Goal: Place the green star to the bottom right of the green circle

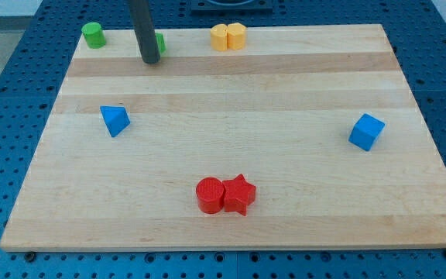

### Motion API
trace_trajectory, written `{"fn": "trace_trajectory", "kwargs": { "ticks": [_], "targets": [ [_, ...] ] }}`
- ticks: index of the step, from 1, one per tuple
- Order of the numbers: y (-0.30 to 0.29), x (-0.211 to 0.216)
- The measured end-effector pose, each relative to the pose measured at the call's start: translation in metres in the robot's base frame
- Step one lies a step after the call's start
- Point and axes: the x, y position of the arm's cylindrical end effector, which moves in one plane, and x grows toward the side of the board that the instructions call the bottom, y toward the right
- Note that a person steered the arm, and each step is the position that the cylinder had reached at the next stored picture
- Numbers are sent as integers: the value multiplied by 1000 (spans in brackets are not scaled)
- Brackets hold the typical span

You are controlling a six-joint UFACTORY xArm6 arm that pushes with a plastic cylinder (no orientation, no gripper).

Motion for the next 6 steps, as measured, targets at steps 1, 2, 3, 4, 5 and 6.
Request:
{"fn": "trace_trajectory", "kwargs": {
  "ticks": [1, 2, 3, 4, 5, 6],
  "targets": [
    [17, -1],
    [23, -9],
    [35, -17],
    [34, -39],
    [-1, -54],
    [-50, -55]
  ]
}}
